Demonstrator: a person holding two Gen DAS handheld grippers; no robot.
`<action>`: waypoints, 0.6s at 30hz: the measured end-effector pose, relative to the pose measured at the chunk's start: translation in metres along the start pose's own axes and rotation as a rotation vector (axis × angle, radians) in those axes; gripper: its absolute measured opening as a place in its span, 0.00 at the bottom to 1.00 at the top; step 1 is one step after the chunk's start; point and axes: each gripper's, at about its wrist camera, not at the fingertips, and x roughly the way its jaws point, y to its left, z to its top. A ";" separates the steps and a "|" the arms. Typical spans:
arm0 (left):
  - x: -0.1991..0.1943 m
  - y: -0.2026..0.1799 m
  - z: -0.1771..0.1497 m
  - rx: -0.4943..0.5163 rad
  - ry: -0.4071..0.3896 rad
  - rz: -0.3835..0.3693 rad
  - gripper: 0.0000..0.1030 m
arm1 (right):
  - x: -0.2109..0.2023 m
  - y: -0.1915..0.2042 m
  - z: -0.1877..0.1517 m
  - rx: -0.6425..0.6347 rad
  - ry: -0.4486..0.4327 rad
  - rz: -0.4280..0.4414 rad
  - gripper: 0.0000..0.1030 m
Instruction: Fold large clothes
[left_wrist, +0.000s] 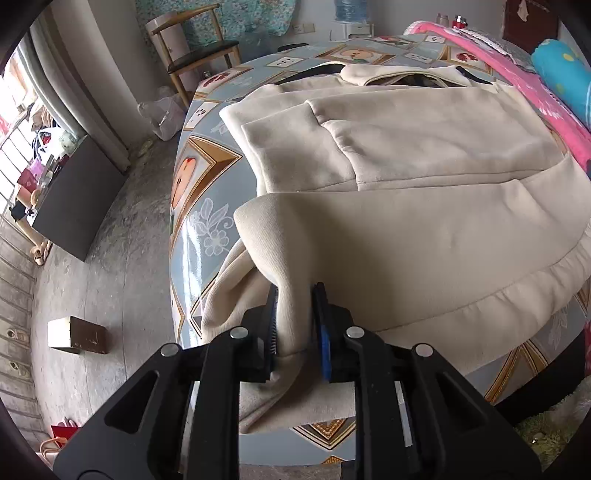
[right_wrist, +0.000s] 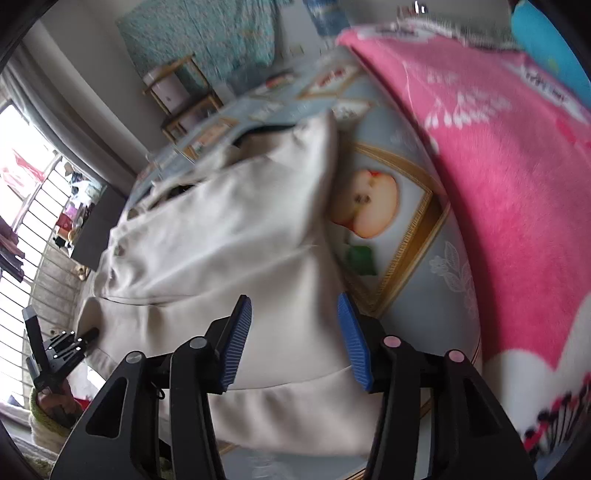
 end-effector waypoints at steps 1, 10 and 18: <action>0.000 0.000 0.000 -0.007 0.002 0.001 0.17 | 0.006 -0.004 0.001 0.002 0.018 0.015 0.47; 0.001 -0.001 0.002 -0.029 0.016 0.020 0.18 | 0.007 -0.007 -0.004 -0.105 0.167 0.216 0.47; 0.001 -0.002 0.002 -0.026 0.019 0.028 0.18 | 0.034 -0.014 0.018 -0.096 0.257 0.305 0.47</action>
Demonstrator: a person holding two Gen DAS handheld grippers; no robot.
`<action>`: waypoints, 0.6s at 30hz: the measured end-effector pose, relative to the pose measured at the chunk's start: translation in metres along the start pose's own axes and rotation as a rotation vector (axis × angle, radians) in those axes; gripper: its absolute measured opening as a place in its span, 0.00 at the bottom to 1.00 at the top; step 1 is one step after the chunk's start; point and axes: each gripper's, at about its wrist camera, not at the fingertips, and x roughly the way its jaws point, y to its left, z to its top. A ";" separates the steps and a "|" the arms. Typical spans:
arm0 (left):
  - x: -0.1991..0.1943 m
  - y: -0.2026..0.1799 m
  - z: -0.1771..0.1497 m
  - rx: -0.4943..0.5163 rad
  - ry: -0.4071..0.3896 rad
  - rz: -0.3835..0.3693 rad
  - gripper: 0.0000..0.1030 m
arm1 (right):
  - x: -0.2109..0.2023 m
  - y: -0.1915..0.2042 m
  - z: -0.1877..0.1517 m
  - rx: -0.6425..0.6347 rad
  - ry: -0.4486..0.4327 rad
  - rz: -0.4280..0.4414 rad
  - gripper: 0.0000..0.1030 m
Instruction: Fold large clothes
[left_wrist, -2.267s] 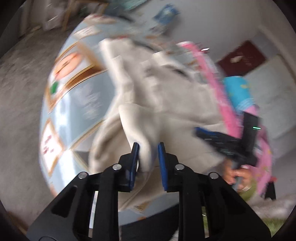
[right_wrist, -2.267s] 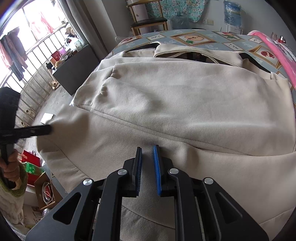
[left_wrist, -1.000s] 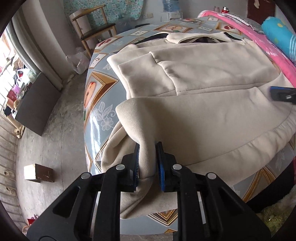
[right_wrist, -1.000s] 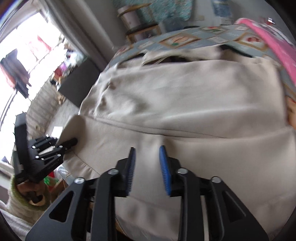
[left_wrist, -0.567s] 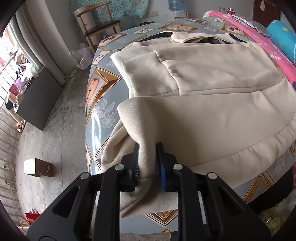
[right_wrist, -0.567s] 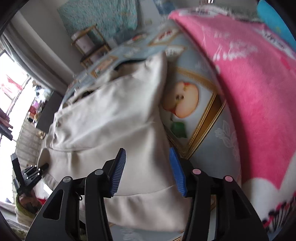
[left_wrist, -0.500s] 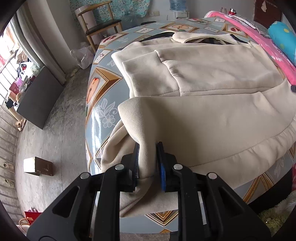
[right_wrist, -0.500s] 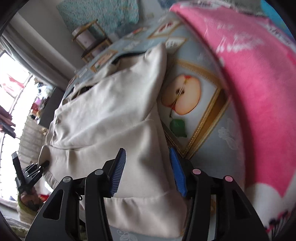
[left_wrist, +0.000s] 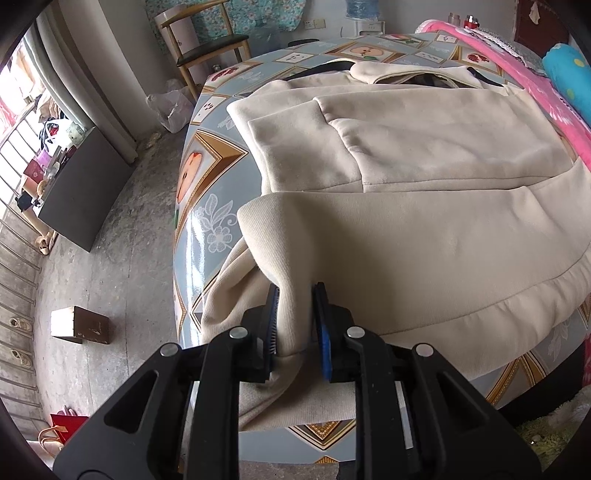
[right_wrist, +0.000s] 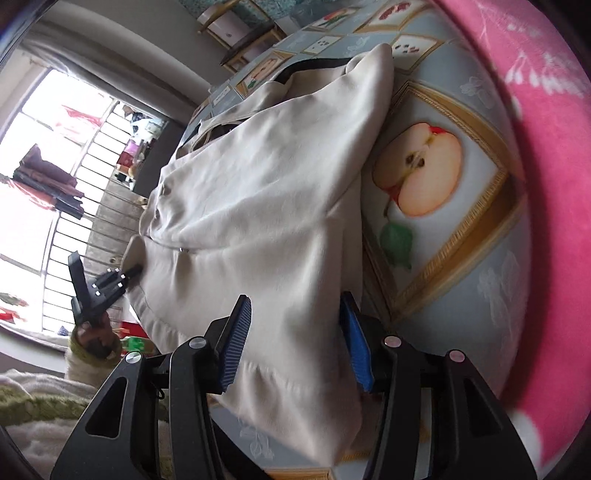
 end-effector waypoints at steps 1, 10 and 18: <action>0.000 0.000 0.000 0.000 0.000 -0.001 0.18 | 0.003 -0.002 0.003 0.010 0.010 0.019 0.47; 0.000 0.001 -0.001 0.001 -0.004 -0.007 0.18 | -0.005 0.015 -0.009 -0.109 0.108 0.032 0.45; 0.000 0.005 -0.001 -0.036 -0.005 -0.021 0.18 | 0.014 0.022 -0.005 -0.092 0.055 -0.090 0.29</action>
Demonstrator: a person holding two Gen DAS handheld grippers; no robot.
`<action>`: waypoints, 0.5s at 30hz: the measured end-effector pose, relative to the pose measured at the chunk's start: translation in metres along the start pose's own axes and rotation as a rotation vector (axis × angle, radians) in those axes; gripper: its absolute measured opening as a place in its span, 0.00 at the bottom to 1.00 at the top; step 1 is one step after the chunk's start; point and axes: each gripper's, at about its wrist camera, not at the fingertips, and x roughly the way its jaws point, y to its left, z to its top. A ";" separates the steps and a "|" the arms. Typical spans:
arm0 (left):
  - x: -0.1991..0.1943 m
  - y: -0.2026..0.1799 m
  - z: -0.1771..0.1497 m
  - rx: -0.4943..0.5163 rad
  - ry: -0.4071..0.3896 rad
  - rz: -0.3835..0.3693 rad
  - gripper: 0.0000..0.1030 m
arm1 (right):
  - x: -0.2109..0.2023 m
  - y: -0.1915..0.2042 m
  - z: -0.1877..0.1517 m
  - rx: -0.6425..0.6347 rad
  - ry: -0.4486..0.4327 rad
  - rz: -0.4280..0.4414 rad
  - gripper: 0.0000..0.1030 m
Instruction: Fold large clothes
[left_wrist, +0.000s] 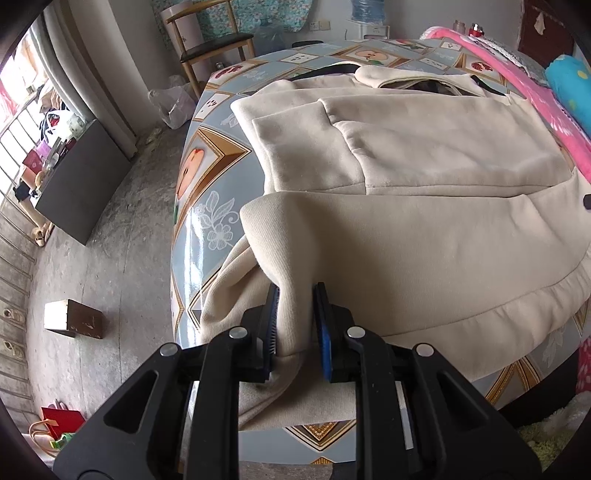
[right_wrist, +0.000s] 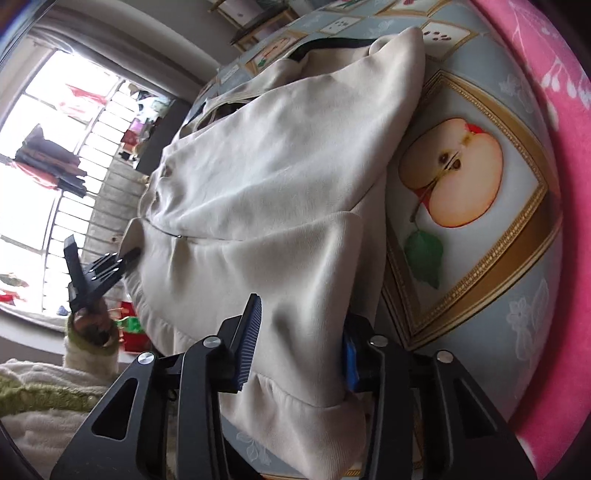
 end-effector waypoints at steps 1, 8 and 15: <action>0.000 0.000 0.000 -0.003 0.001 0.001 0.18 | -0.001 0.005 -0.003 -0.012 -0.001 -0.039 0.26; 0.001 -0.005 0.002 0.018 0.017 0.032 0.18 | 0.001 0.033 -0.013 -0.097 -0.027 -0.301 0.18; 0.001 -0.005 0.003 0.007 0.023 0.028 0.18 | 0.006 0.033 -0.011 -0.075 -0.038 -0.364 0.19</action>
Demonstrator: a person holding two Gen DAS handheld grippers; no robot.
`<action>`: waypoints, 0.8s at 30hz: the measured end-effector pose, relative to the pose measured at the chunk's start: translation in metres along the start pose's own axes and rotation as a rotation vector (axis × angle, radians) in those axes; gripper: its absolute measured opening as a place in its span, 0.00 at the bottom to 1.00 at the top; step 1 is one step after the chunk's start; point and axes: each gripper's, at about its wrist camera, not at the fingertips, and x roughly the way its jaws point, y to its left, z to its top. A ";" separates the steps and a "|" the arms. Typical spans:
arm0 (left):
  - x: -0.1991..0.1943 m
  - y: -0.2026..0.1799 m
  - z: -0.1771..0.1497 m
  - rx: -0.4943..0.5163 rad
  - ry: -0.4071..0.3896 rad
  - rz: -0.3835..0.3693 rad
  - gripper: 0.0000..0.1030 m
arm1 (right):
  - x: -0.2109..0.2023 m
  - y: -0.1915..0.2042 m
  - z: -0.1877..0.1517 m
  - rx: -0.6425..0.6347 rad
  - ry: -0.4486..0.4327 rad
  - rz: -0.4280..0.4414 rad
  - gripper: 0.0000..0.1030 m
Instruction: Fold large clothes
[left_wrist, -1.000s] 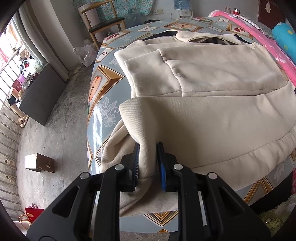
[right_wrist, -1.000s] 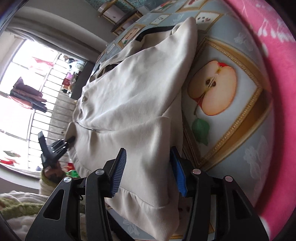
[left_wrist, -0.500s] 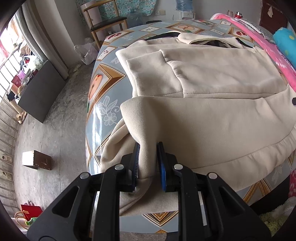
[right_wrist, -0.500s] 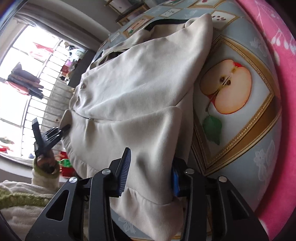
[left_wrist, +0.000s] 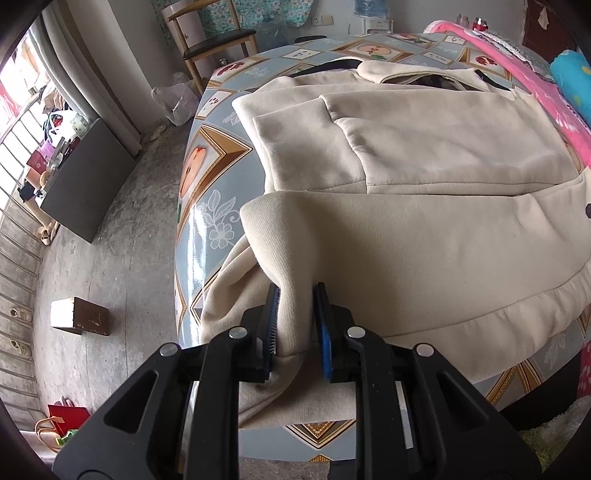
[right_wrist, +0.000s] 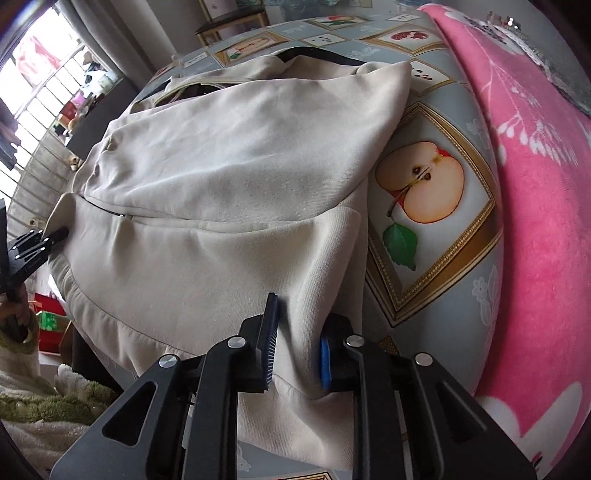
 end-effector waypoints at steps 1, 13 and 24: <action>0.000 0.000 0.000 -0.001 -0.001 -0.001 0.18 | -0.001 0.002 -0.001 -0.003 0.000 -0.009 0.19; 0.000 0.001 -0.001 0.002 -0.006 -0.005 0.18 | -0.002 0.017 0.000 -0.057 0.006 -0.106 0.19; -0.001 0.000 -0.001 0.005 -0.007 -0.001 0.18 | -0.001 0.017 0.000 -0.056 0.006 -0.110 0.19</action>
